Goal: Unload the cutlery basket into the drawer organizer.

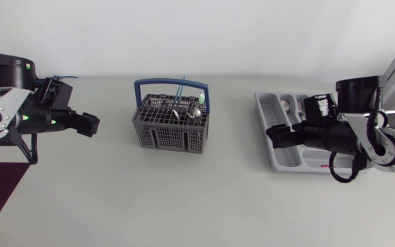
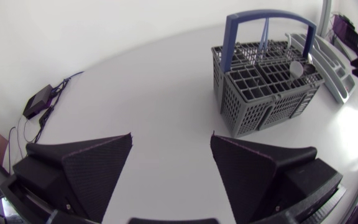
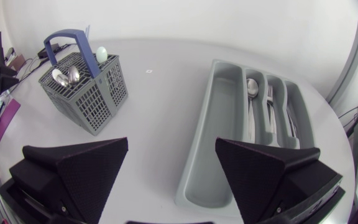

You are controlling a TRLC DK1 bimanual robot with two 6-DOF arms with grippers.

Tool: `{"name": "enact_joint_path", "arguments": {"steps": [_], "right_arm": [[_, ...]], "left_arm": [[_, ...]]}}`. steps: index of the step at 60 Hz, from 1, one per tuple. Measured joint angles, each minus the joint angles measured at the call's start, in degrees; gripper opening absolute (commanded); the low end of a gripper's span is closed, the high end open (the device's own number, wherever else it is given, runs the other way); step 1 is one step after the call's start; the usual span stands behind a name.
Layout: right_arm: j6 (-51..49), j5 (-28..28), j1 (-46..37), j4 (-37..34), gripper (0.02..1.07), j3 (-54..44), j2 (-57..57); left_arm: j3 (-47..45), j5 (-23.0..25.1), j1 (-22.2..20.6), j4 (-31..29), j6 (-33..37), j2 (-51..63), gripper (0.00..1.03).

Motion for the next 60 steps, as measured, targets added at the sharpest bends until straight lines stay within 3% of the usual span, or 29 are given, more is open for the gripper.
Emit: {"name": "enact_joint_path", "arguments": {"steps": [3, 15, 22, 30, 44, 52, 60], "right_arm": [[-2.0, -0.2, 0.8, -0.5, 1.03, 0.9, 0.9], [-11.7, -0.3, 4.4, -2.0, 1.03, 3.9, 4.6], [-13.4, -1.0, 5.9, -2.3, 1.03, 5.6, 6.9], [-13.7, -3.6, 6.6, -2.7, 1.03, 8.0, 9.4], [-13.6, -6.4, 6.7, -2.7, 1.03, 13.2, 14.0], [-13.1, -6.4, 7.5, -2.6, 1.01, 17.0, 17.7], [-12.0, -6.4, 8.6, -2.6, 0.91, 20.1, 22.0]], "left_arm": [[0.9, 1.4, 0.2, -0.4, 1.5, 1.7, 0.92], [4.3, 15.2, 2.8, -1.1, 5.6, 9.0, 0.92], [6.4, 23.7, 4.3, -1.3, 7.6, 13.2, 0.92], [9.2, 29.8, 5.2, -1.2, 9.3, 17.9, 0.92], [11.5, 35.2, 5.3, 0.9, 10.4, 22.8, 0.92], [12.6, 35.9, 5.2, 2.6, 10.6, 25.4, 0.91], [14.6, 35.9, 5.2, 4.2, 10.6, 28.9, 0.86]]}}
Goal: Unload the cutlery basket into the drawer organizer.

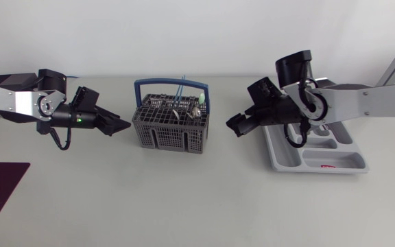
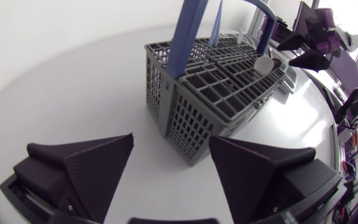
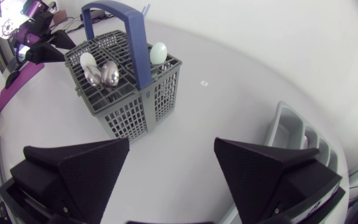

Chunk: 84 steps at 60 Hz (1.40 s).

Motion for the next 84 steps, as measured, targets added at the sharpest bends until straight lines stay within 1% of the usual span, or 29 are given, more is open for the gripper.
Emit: {"name": "enact_joint_path", "arguments": {"steps": [3, 6, 11, 13, 15, 17, 18, 22, 24, 35, 48, 62, 74, 84], "right_arm": [[0.5, 0.0, 0.3, 0.0, 0.83, 1.0, 1.8], [0.8, 0.0, 0.6, 0.0, 0.7, 1.9, 3.4], [1.5, 0.0, 0.7, 0.1, 0.43, 2.9, 5.1], [1.9, 0.0, 0.8, 0.3, 0.35, 3.2, 5.5], [2.2, 0.0, 0.9, 0.6, 0.31, 3.5, 5.8], [2.4, 0.0, 1.0, 1.0, 0.28, 3.9, 6.2], [2.6, 0.0, 1.0, 1.1, 0.26, 4.2, 6.3], [3.6, 0.0, 1.5, 1.3, 0.2, 5.5, 7.3], [4.0, -0.1, 1.7, 1.3, 0.17, 6.3, 7.9], [5.6, -0.2, 3.5, 1.3, 0.12, 10.1, 11.6], [7.8, -0.2, 4.9, 1.2, 0.12, 12.9, 14.1], [8.3, 0.1, 7.2, 0.9, 0.12, 13.1, 14.2], [8.4, 0.3, 8.6, -0.4, 0.12, 11.3, 13.7], [8.4, 0.5, 9.2, -1.8, 0.12, 7.6, 10.5]], "left_arm": [[1.3, 0.0, 0.0, 0.0, 0.0, 1.5, 0.82], [2.6, 0.0, 0.0, 0.2, -0.3, 2.9, 0.8], [4.5, 0.0, -0.1, 0.4, -0.7, 4.8, 0.67], [5.0, 0.0, -0.1, 0.4, -0.9, 5.3, 0.59], [5.4, 0.0, -0.2, 0.4, -1.2, 5.8, 0.53], [6.0, 0.0, -0.3, 0.4, -1.9, 6.2, 0.43], [6.2, 0.0, -0.4, 0.4, -2.0, 6.4, 0.41], [7.3, 0.0, -0.7, 0.7, -2.4, 7.4, 0.39], [7.7, 0.0, -0.9, 0.8, -2.6, 7.8, 0.37], [8.7, 0.0, -1.8, 0.9, -3.5, 9.0, 0.32], [8.7, 0.0, -2.6, 0.9, -3.7, 9.0, 0.32], [8.4, -0.2, -3.9, 0.9, -3.7, 9.0, 0.32], [4.6, -0.7, -4.6, 1.6, -3.7, 6.3, 0.32], [-0.6, -1.6, -5.8, 1.7, -3.5, 2.0, 0.32]]}}
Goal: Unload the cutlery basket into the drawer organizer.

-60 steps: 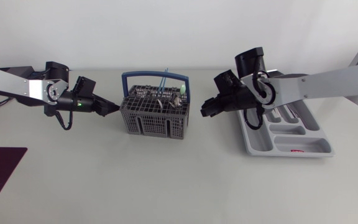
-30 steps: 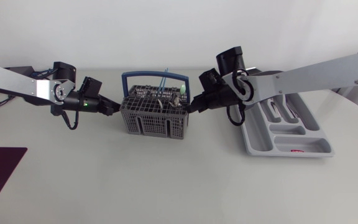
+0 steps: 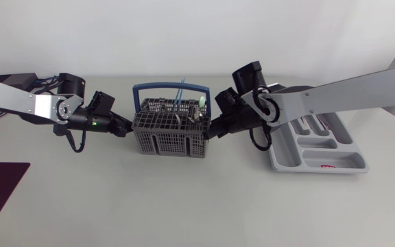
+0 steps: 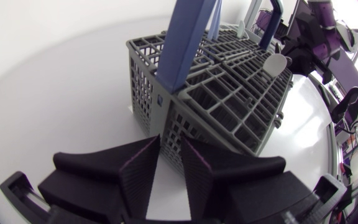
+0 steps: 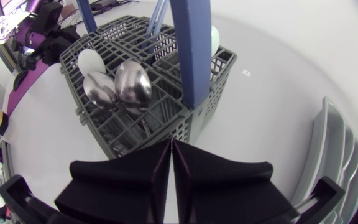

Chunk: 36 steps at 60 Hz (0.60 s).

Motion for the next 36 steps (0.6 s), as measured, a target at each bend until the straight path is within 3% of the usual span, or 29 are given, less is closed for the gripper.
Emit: {"name": "enact_joint_path", "arguments": {"steps": [36], "right_arm": [[1.9, 4.3, 5.9, -1.5, 0.12, -13.5, -12.8]], "left_arm": [[-14.6, -1.3, -1.7, 0.0, 3.7, -12.5, 0.32]]}}
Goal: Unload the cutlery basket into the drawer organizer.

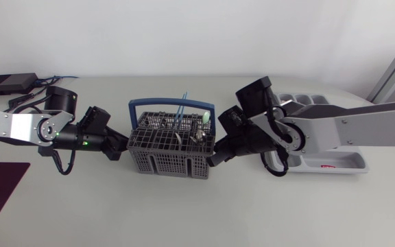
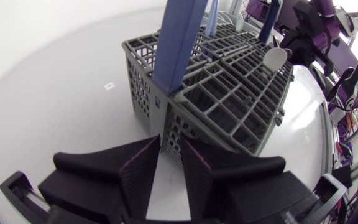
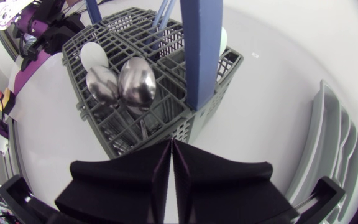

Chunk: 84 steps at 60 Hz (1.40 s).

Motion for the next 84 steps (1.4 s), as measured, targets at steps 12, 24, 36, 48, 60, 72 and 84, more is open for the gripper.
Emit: {"name": "enact_joint_path", "arguments": {"steps": [12, 24, 36, 48, 60, 72, 84], "right_arm": [[0.0, 1.1, -0.7, 0.3, 0.14, 0.0, 0.0], [0.0, 1.8, -2.1, 1.6, 0.75, -1.3, -0.4], [-2.1, 2.8, -2.8, 1.7, 1.0, -4.3, -5.0], [-5.5, 3.0, -6.4, 2.0, 1.01, -8.6, -12.8], [-8.7, 1.8, -8.8, 1.9, 1.01, -12.4, -18.5], [-12.2, 1.5, -8.9, 1.7, 1.01, -14.3, -21.6], [-15.1, 1.5, -8.5, 1.5, 1.01, -15.8, -22.5]], "left_arm": [[-0.5, 0.3, 0.0, 0.3, 1.4, -0.1, 0.36], [-1.3, 0.8, 0.5, 0.2, 3.4, -0.5, 0.58], [-3.2, 1.8, 4.9, -2.6, 8.1, -4.0, 0.89], [-4.5, 2.1, 10.1, -5.2, 13.4, -14.5, 0.97], [-4.5, 2.2, 9.7, -11.5, 19.4, -26.8, 0.97], [-2.6, -2.4, -1.5, -19.0, 25.2, -35.4, 0.96], [-1.6, -11.0, -14.3, -21.6, 31.1, -35.0, 0.96]]}}
